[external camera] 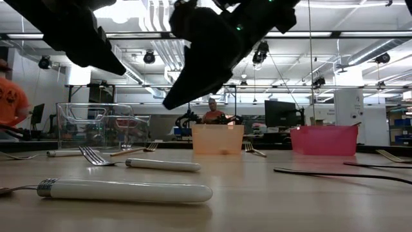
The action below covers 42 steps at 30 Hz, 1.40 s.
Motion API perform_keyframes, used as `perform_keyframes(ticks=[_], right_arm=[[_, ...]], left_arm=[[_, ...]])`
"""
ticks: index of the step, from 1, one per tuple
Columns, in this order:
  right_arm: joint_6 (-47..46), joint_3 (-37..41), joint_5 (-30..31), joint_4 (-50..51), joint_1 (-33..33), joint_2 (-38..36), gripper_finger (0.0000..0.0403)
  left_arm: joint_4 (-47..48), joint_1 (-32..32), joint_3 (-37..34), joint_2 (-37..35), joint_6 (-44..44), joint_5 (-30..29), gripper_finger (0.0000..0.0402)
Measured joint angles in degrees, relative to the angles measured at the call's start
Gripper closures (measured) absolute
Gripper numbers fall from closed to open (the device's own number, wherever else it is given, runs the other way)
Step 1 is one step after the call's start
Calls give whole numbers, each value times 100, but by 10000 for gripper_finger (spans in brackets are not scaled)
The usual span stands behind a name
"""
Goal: Sort silverware by color (type)
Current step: Put the center white fork into the orange bin
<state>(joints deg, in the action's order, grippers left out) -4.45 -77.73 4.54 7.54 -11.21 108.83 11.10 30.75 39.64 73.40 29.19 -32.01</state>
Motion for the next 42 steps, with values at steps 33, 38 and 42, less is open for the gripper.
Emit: perform_keyframes(ticks=[33, 38, 42], right_arm=[[-2, -593, 7, -283, -231, 917, 268], [-47, -593, 15, -372, -228, 963, 215], [-155, -593, 11, -377, -228, 1171, 194]], left_arm=[[-123, -21, 2, -421, -316, -955, 388], [-125, -21, 2, -419, -319, -955, 388], [-128, -21, 2, -419, -319, -957, 388]])
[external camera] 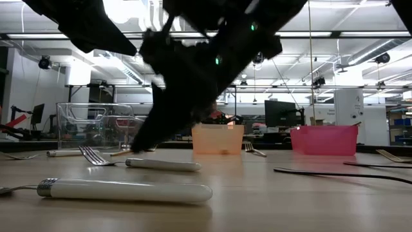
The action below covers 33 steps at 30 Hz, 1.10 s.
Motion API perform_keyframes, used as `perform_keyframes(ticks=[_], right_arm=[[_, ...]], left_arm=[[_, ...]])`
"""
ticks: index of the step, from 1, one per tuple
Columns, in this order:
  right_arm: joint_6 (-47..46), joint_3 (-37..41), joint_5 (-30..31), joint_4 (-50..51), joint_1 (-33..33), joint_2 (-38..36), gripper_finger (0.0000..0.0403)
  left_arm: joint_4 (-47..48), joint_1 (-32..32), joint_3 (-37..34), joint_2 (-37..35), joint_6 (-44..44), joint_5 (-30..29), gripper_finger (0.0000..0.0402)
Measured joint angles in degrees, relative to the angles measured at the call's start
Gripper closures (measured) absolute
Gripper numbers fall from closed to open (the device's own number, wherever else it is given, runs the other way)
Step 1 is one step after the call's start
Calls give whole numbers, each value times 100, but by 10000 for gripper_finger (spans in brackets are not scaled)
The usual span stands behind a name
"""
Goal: Sort silverware by color (type)
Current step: Put the center white fork into the orange bin
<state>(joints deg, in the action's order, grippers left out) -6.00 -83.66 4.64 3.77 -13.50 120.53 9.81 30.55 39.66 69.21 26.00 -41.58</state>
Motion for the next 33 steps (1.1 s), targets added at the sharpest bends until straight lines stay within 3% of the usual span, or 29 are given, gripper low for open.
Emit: perform_keyframes(ticks=[19, 25, 33], right_arm=[[-87, -39, 42, -168, 15, 383, 195], [-85, -39, 52, -164, 15, 404, 229], [-85, -37, 76, -160, 20, 408, 303]], left_arm=[[-16, 0, 0, 2, 0, -9, 388], [-19, 0, 0, 2, 0, -9, 388], [-34, -2, 0, 4, -2, -156, 388]])
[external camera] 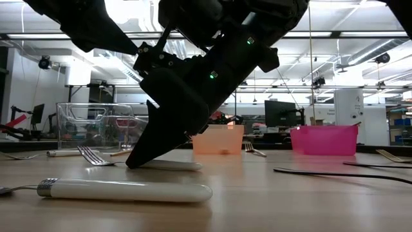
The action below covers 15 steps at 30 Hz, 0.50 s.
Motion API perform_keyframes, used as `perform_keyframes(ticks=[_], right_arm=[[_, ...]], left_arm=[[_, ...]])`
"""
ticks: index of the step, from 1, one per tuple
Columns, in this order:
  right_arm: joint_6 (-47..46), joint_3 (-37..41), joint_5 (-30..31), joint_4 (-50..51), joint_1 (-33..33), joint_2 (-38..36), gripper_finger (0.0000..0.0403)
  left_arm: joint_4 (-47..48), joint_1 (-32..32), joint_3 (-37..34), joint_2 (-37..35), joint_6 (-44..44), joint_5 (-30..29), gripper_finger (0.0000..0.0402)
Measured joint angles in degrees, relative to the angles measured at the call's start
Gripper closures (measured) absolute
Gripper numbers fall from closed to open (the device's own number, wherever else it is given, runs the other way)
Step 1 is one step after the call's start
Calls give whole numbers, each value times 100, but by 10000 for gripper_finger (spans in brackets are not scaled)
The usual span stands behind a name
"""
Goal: Sort silverware by color (type)
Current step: Put the center white fork into the orange bin
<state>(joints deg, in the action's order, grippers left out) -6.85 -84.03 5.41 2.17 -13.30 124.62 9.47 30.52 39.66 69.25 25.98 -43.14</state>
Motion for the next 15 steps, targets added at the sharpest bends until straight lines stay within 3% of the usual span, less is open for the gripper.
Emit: perform_keyframes(ticks=[7, 15], right_arm=[[-49, 2, -12, 27, 2, 0, 363], [-111, 9, -33, 24, 2, -23, 364]], left_arm=[[-4, 0, 0, 0, 0, -2, 388], [-10, 0, 0, 0, 0, -142, 388]])
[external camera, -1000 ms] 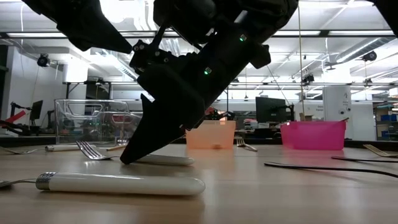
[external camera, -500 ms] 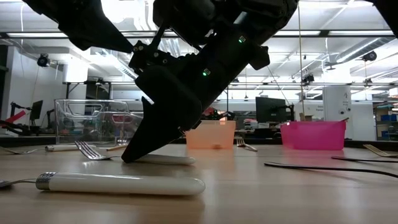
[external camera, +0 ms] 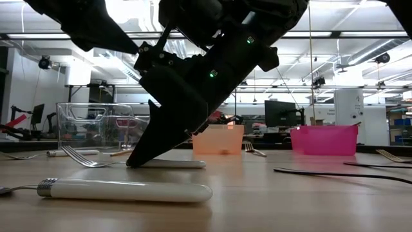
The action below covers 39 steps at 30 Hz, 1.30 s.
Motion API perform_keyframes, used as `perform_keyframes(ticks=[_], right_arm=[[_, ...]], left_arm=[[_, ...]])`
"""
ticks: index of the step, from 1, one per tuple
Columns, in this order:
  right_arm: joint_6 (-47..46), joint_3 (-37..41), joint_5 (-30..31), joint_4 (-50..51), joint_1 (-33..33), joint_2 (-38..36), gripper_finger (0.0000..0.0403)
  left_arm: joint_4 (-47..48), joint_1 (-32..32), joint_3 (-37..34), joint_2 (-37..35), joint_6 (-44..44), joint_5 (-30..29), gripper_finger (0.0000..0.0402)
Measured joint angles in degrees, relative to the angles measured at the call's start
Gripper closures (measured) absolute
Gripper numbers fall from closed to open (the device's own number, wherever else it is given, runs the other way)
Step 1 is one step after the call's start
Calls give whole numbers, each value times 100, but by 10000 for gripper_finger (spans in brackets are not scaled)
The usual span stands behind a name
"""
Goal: Sort silverware by color (type)
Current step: Put the center white fork into the orange bin
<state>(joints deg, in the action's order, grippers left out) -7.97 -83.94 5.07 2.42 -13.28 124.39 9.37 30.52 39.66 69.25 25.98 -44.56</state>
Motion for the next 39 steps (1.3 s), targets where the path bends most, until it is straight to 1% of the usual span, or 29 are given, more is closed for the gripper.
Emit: perform_keyframes(ticks=[3, 5, 9, 12, 18, 20, 22, 24, 26, 28, 30, 34, 39], right_arm=[[37, 9, -12, 35, 0, -73, 364], [50, 21, -16, 100, 0, -156, 364], [52, 34, -36, 443, 21, -402, 364], [50, 35, -29, 847, 81, -697, 364], [-44, 31, 98, 1534, 297, -1210, 364], [-132, 31, 95, 1621, 396, -1427, 364], [-239, 20, 95, 1703, 523, -1639, 364], [-325, 20, 135, 1728, 684, -1791, 364], [-480, 20, 243, 1703, 862, -1891, 364], [-651, 19, 291, 1626, 1085, -1982, 364], [-928, -29, 298, 1611, 1311, -2023, 364], [-1215, -109, 315, 1616, 1744, -1978, 364], [-1519, -186, 374, 1572, 2211, -1940, 364]], left_arm=[[-16, 0, 0, 0, -75, -231, 388], [-85, 0, 0, 0, -277, -325, 388], [-555, 0, 0, 0, -1048, -607, 388], [-1144, 0, 4, 0, -2000, -957, 388], [-2422, -35, 4, -87, -4272, -1654, 388], [-2636, -49, 4, -166, -4856, -1918, 388], [-2644, -59, 4, -298, -5226, -2181, 388], [-2580, -67, 4, -451, -5431, -2363, 388], [-2515, -74, 4, -621, -5598, -2384, 388], [-2500, -80, 4, -784, -5616, -2391, 388], [-2470, -79, 4, -889, -5443, -2395, 388], [-2168, -80, -9, -917, -5361, -2393, 388], [-2121, -81, -13, -801, -5392, -2391, 388]])
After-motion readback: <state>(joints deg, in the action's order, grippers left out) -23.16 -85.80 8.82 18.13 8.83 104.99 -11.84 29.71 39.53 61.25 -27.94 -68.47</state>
